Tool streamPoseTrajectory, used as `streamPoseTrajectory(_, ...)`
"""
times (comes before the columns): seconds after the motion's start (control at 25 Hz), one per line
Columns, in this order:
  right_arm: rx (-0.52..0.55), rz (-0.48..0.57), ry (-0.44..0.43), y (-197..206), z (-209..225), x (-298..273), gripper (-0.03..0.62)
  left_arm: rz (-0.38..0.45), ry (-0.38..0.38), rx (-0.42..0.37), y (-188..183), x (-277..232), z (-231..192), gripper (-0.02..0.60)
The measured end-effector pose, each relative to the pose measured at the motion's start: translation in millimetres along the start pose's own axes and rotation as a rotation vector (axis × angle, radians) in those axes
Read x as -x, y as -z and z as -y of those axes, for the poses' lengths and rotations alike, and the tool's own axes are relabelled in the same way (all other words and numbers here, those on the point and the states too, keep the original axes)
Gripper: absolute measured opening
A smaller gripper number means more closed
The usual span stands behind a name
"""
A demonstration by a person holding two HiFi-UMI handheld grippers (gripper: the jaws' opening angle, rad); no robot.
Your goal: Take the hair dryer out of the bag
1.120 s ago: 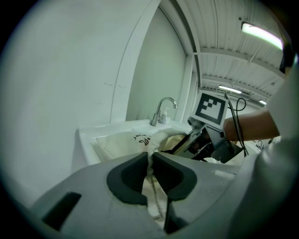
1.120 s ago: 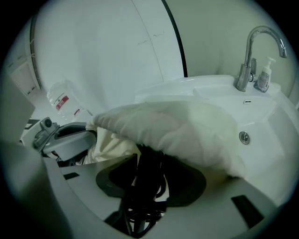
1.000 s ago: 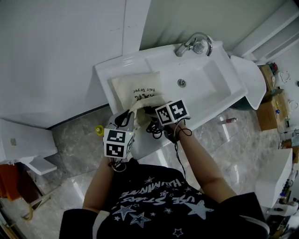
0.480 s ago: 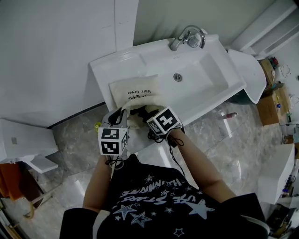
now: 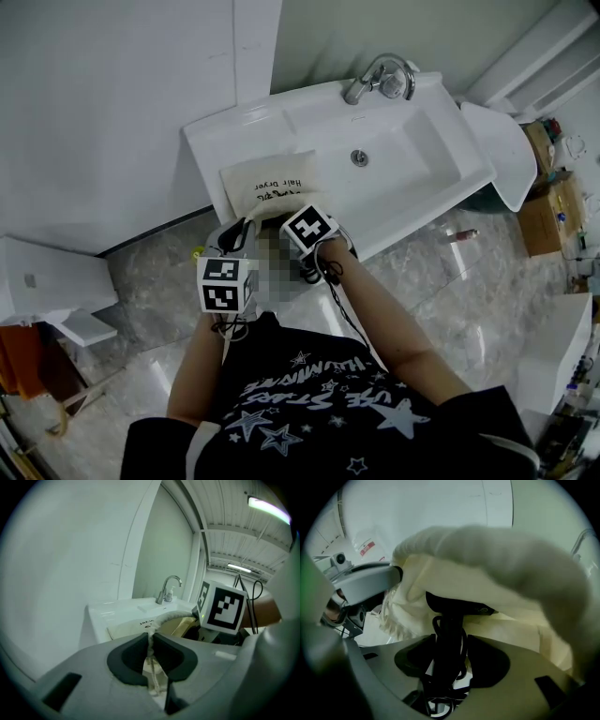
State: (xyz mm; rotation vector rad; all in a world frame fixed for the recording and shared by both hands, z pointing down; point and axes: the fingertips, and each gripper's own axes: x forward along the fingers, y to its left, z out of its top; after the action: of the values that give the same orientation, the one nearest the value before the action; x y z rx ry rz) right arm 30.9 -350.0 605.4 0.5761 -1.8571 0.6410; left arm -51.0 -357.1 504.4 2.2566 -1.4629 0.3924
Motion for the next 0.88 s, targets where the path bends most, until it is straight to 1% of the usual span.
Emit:
streamPoseTrajectory(0.12, 0.023, -0.082, -0.025, 11.3, 1.8, -32.6, 0.224, -0.004, 0.005, 0.001, -0.4, -1.4, -0.9, 0.048)
streamPoseTrajectory(0.24, 0.05, -0.078, -0.066, 10.1, 2.9, -45.1, 0.204, -0.003, 0.005, 0.007, -1.5, -3.0, -1.9, 0.049)
streamPoseTrajectory(0.36, 0.061, -0.076, -0.103, 9.7, 4.9, -32.1, 0.199, 0.01, 0.011, 0.011, -4.2, -5.4, 0.4, 0.048)
streamPoseTrajectory(0.56, 0.056, -0.057, -0.18, -3.6, -1.9, 14.0, 0.198, 0.039, 0.008, -0.002, -12.7, -6.1, 2.5, 0.048)
streamPoseTrajectory(0.68, 0.104, -0.064, -0.122, -6.9, -1.5, 50.9, 0.198, 0.067, 0.006, -0.014, -22.0, -5.2, 6.7, 0.049)
streamPoseTrajectory(0.76, 0.115, -0.063, -0.124, -1.7, -4.7, 61.2, 0.198, 0.082, -0.002, -0.022, -27.1, -2.5, 8.4, 0.048)
streamPoseTrajectory(0.88, 0.143, -0.067, -0.117, 14.0, -5.5, 66.8, 0.198, 0.081, -0.013, -0.029, -28.6, 1.7, 9.8, 0.049)
